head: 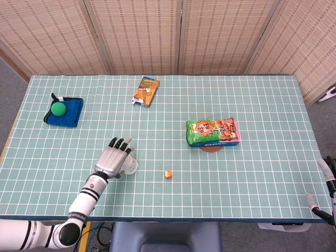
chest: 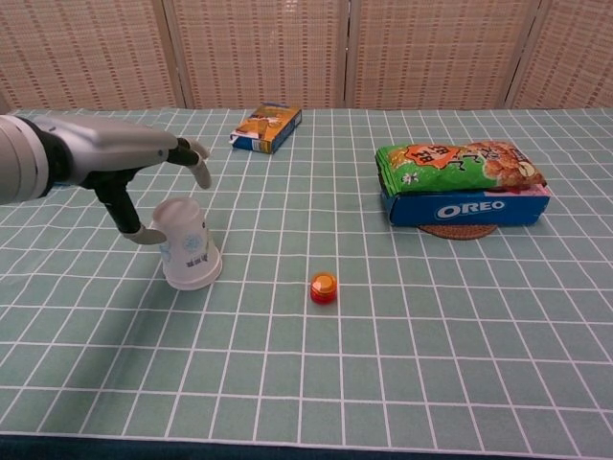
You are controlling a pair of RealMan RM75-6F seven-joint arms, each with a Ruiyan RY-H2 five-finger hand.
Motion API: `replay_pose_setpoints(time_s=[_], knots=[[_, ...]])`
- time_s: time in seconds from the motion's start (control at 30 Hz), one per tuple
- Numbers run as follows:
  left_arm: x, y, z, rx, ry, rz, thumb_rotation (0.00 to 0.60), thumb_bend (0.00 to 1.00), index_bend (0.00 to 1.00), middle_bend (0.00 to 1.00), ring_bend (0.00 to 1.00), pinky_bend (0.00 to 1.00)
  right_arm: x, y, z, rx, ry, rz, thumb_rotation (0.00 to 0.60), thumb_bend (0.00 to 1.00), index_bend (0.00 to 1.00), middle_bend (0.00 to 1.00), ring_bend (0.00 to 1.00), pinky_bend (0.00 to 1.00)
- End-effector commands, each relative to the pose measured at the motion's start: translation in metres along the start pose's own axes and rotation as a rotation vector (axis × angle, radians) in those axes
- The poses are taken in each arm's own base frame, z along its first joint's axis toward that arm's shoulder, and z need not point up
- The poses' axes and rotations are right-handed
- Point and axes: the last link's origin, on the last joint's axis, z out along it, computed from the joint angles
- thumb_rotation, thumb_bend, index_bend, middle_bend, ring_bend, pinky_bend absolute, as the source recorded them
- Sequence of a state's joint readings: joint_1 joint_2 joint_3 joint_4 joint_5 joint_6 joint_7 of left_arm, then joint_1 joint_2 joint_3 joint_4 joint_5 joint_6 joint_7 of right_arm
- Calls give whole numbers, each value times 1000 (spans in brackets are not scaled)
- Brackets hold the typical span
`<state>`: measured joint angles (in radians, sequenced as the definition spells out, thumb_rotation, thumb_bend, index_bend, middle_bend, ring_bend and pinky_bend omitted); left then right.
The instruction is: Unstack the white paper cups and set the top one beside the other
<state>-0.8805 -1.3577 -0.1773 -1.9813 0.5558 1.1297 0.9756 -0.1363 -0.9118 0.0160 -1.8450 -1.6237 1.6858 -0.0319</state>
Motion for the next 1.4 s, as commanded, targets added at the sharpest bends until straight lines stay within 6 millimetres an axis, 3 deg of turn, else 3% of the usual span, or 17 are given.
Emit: replay_pose_setpoints(time_s=[0.03,1.4], knots=[[-1,-2,3,6,-4,4,600,295,255,0,0,0,0,0,0,-1,2,0,600,310,8,0,0,0],[-2,-12,10,4,-9,-22,600,295,432,0,0,0,-1,0,2,-13,0,-15,600,310,7,0,0,0]])
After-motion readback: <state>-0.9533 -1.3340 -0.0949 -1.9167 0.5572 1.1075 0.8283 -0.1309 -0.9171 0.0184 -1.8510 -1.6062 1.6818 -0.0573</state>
